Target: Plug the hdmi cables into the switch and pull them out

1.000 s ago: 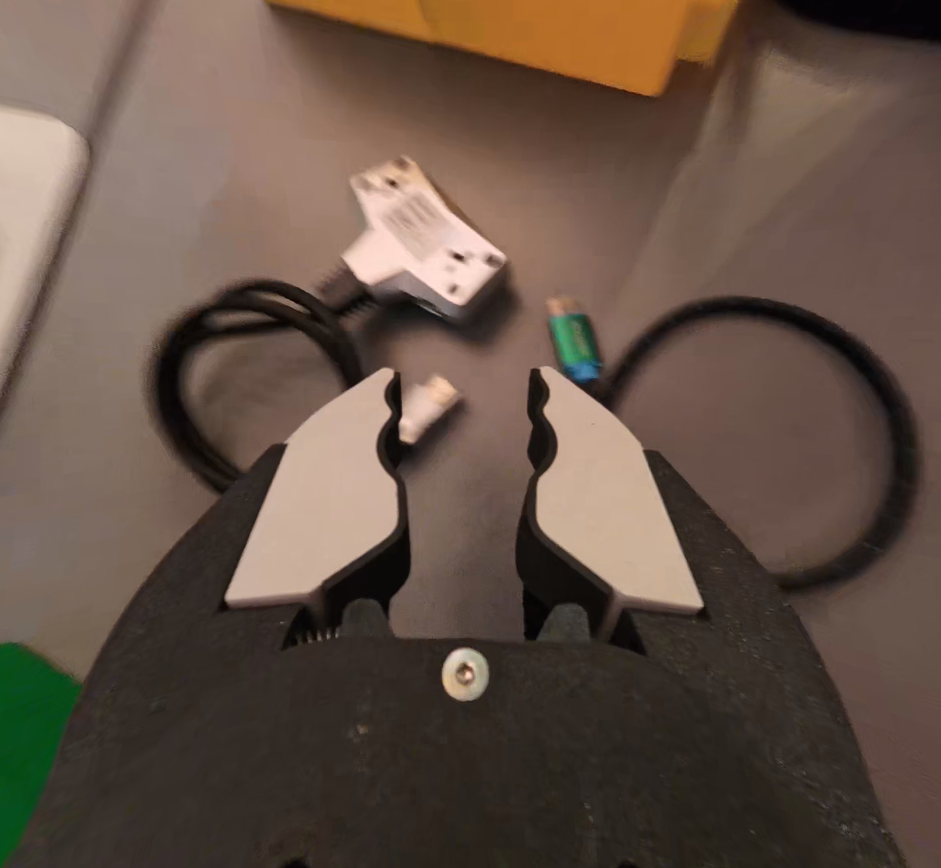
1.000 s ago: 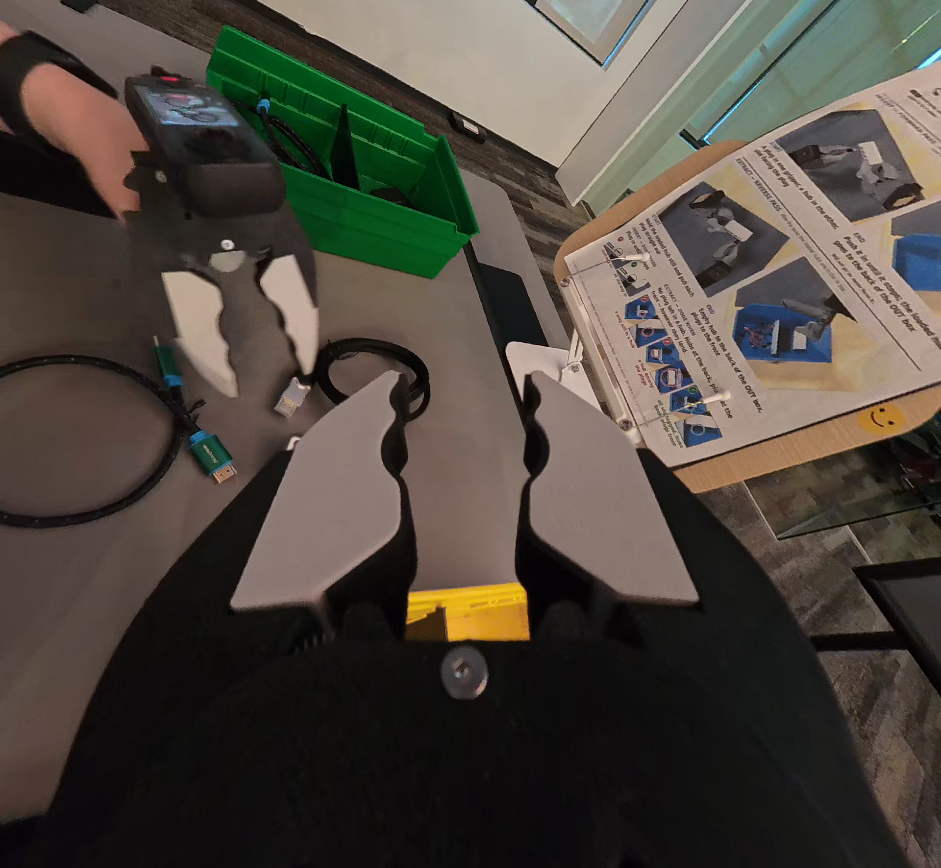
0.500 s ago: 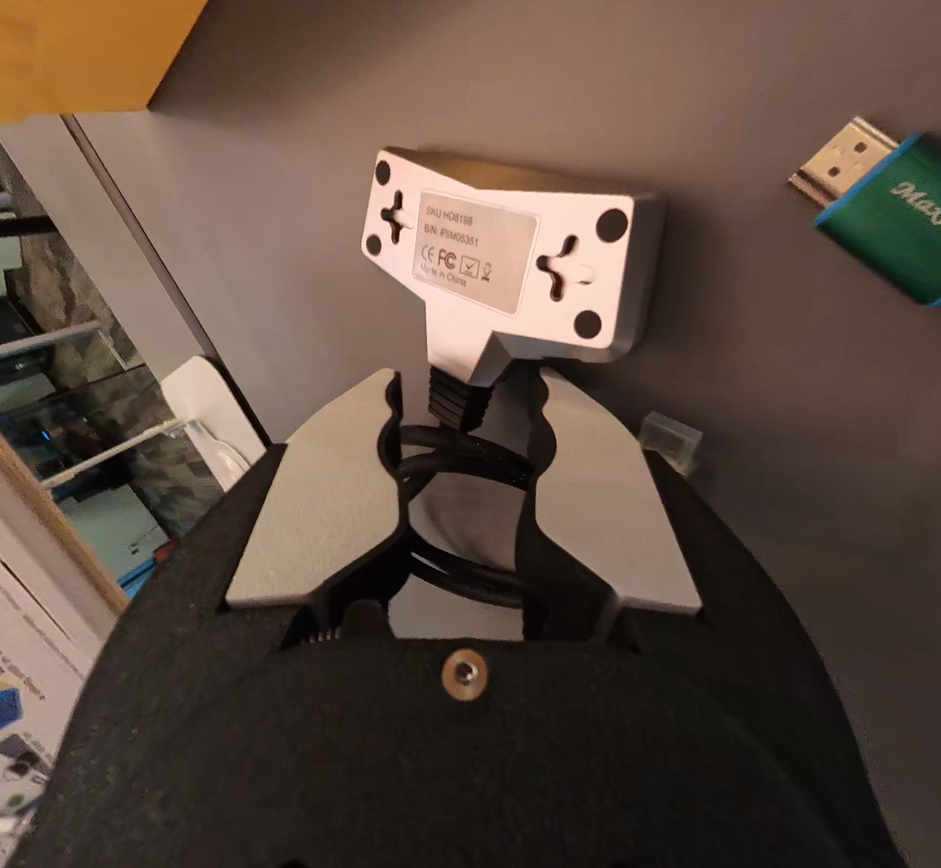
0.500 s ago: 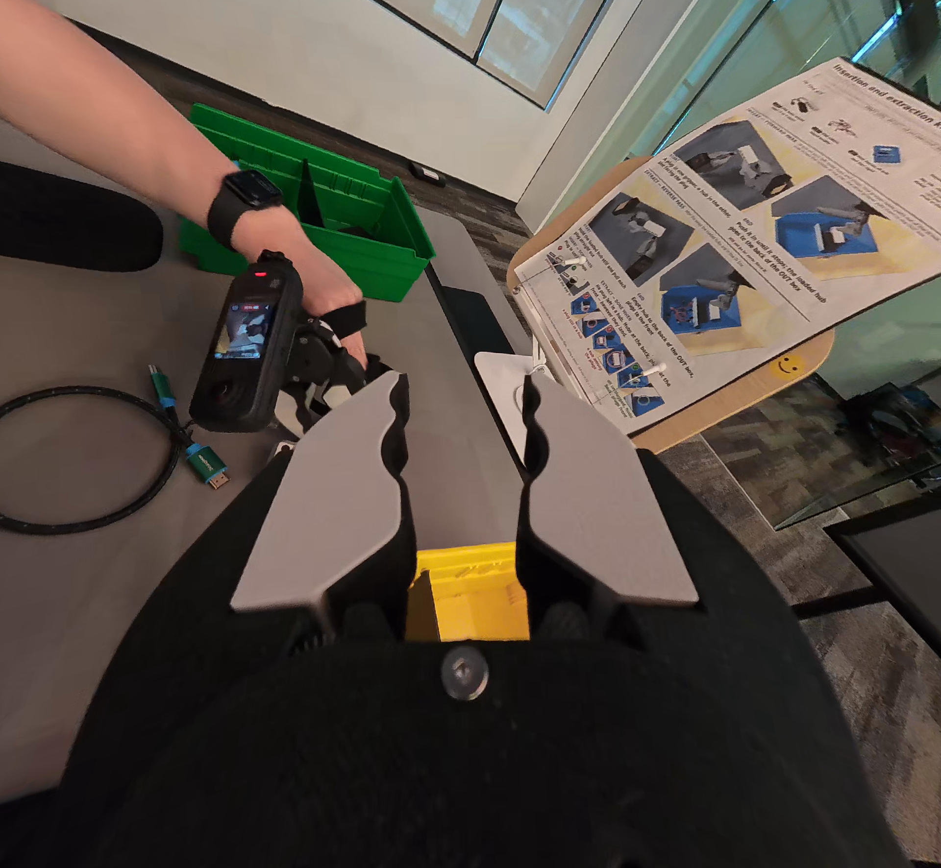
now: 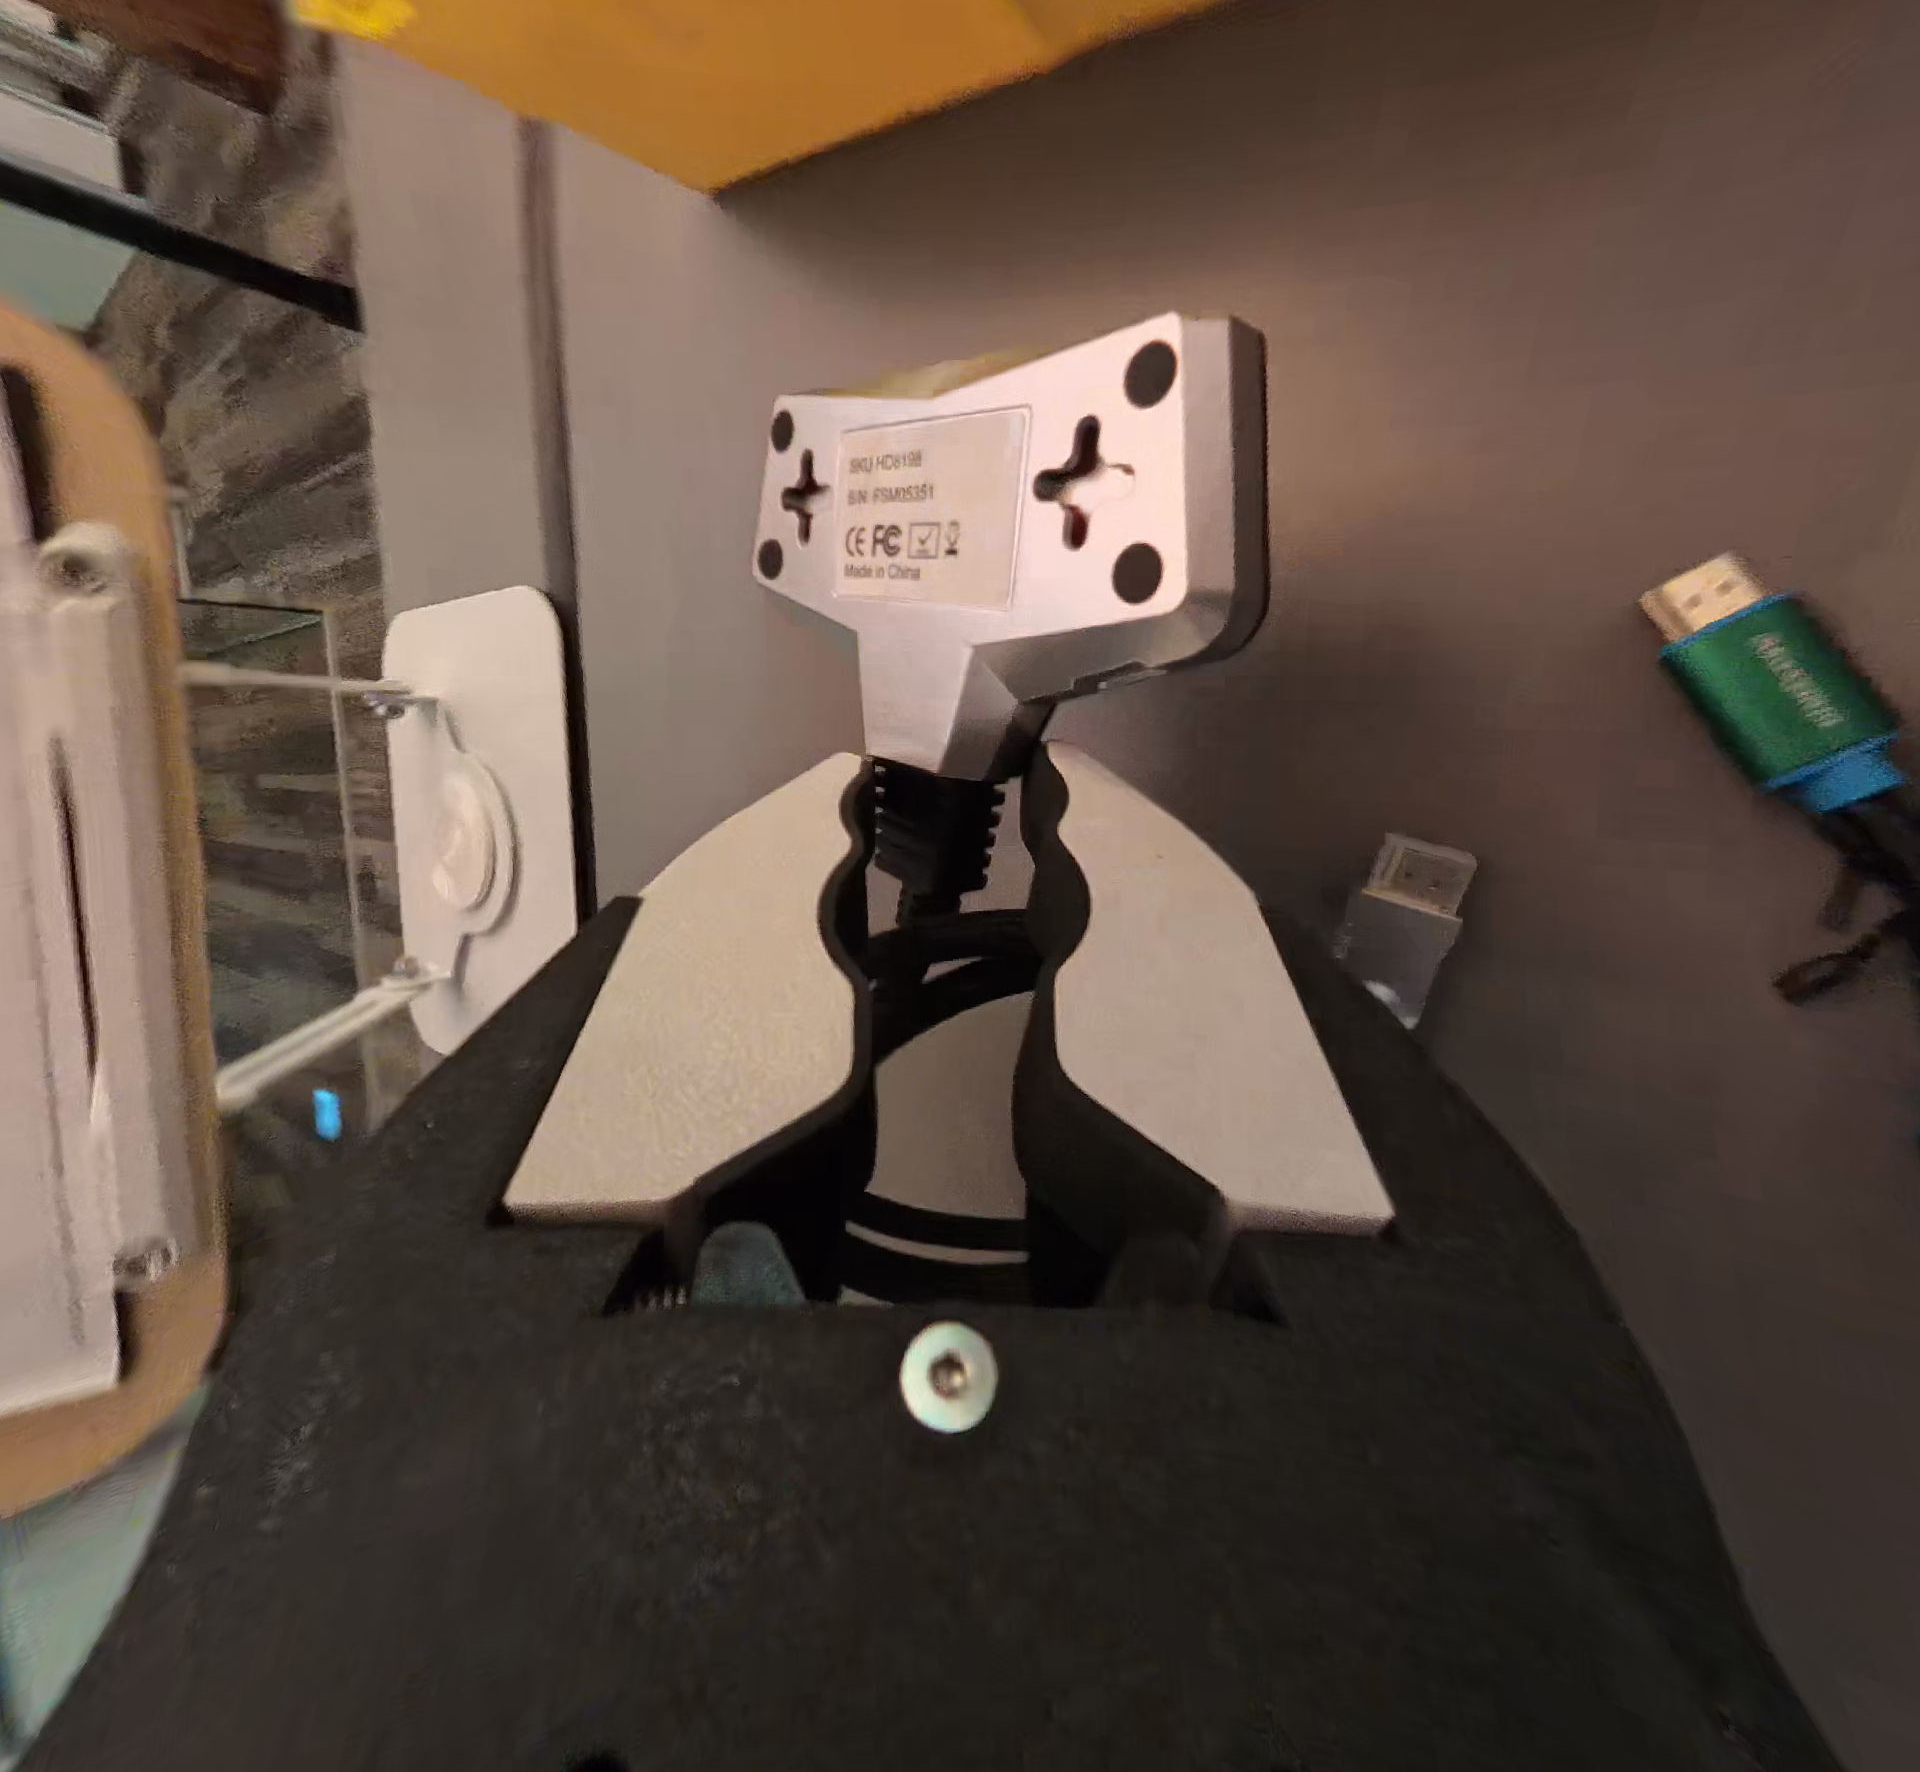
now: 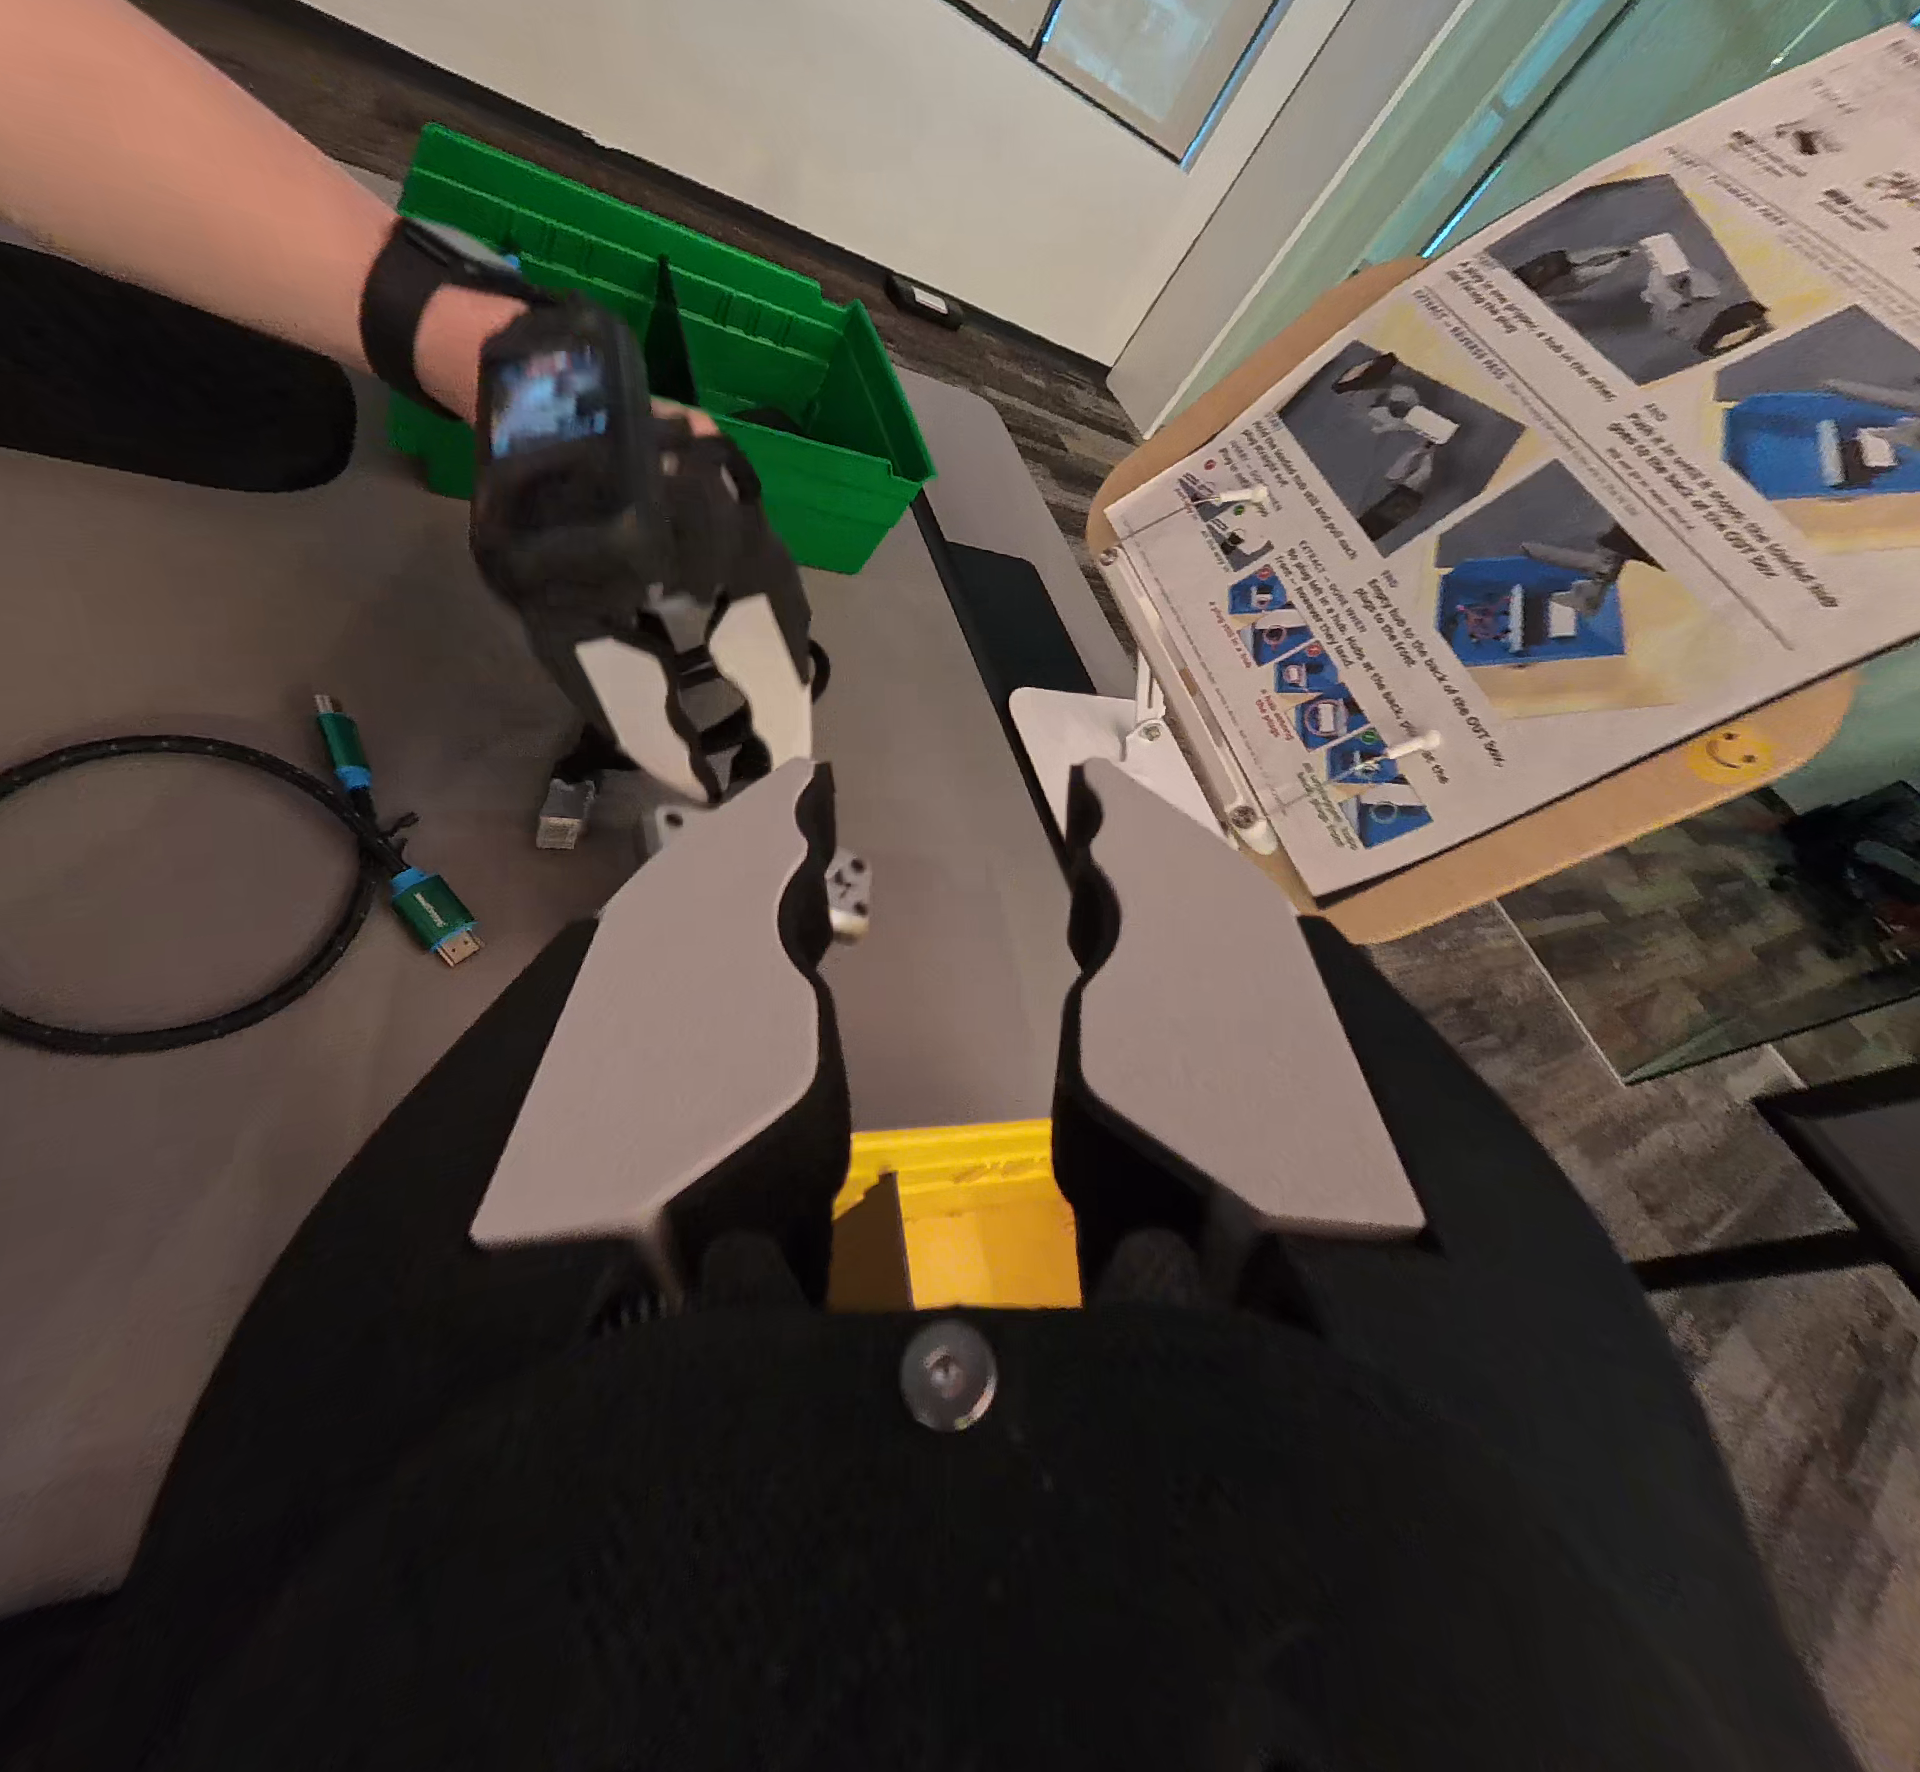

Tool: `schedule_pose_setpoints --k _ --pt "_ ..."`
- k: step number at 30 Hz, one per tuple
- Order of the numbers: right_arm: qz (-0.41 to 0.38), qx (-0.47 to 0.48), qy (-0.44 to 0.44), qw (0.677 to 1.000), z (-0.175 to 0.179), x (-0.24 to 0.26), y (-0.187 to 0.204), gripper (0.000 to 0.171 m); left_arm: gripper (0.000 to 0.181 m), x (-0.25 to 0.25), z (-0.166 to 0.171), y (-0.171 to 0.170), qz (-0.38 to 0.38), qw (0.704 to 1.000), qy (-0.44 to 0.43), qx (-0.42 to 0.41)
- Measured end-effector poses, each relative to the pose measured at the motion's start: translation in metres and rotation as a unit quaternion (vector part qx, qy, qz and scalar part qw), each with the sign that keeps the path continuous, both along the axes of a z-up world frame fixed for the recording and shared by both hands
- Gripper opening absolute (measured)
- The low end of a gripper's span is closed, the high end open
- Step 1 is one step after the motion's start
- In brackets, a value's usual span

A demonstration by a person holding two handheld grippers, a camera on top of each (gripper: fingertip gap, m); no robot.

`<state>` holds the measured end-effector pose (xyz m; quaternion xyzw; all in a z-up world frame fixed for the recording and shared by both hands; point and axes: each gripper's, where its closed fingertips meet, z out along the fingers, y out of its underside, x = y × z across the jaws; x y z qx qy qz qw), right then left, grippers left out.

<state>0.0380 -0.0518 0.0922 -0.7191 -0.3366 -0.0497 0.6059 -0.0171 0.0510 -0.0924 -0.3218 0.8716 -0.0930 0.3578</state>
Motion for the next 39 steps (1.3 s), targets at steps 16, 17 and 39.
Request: schedule_pose_setpoints --k 16,17,39 --pt "0.129 0.014 -0.19 0.973 -0.072 -0.105 0.058 0.046 0.027 -0.067 0.09 -0.059 -0.121 0.951 -0.154 -0.238" --pt "0.12 0.009 -0.214 0.969 -0.076 -0.103 0.06 0.041 0.028 -0.068 0.089 -0.054 -0.116 0.953 -0.157 -0.231" --pt "0.12 0.041 -0.218 0.968 -0.066 -0.129 0.067 0.021 0.03 -0.07 0.122 -0.045 -0.097 0.936 -0.329 -0.075"
